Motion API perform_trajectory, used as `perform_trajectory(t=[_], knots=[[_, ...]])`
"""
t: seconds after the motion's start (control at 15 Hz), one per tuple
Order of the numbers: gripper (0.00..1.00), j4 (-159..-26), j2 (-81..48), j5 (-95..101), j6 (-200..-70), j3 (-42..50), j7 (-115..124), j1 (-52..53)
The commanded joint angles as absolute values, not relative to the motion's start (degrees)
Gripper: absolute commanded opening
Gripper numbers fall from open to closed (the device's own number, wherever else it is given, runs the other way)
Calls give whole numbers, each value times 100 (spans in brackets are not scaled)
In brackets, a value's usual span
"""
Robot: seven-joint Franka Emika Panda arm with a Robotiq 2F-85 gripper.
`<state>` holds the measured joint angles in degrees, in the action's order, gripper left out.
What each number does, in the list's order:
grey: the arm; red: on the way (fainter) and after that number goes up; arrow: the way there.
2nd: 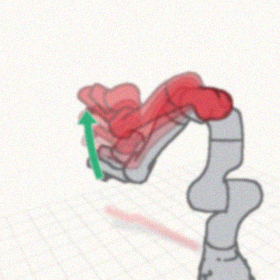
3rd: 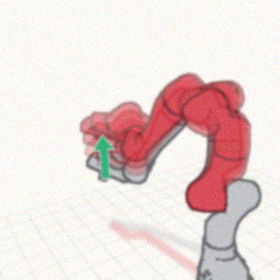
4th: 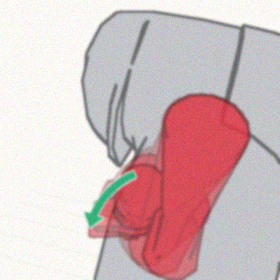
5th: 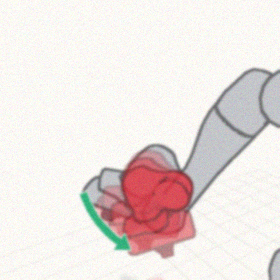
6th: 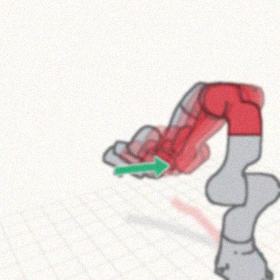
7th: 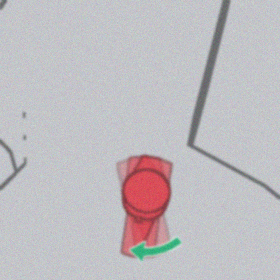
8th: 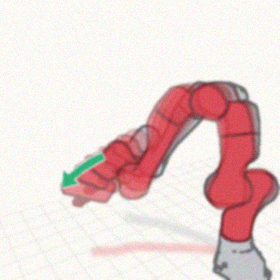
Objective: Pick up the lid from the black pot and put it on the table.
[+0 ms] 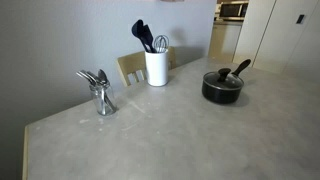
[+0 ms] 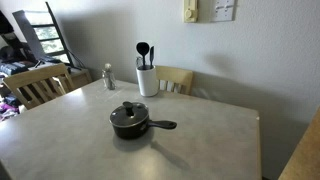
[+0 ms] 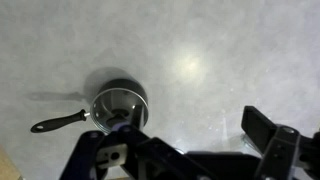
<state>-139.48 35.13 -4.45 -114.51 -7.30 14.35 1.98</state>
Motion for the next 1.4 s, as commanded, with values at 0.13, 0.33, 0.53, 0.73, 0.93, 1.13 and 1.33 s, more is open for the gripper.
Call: perform_trajectory(t=[0.13, 0.33, 0.53, 0.73, 0.93, 1.13, 1.33], knots=[[100, -13836, 3311, -296, -11456, -663, 1198, 171], [100, -13698, 2980, -329, -11412, -331, 269, 317], [100, -13565, 2493, -428, -11369, 51, -861, 412], [100, -13752, 2618, -386, -11424, 63, -1009, 355], [100, -13659, 2272, -403, -11424, 178, -1392, 381], [100, -13610, 2245, -406, -11414, 170, -1398, 416], [100, -13479, 1985, 221, -11490, 116, -1468, 281]])
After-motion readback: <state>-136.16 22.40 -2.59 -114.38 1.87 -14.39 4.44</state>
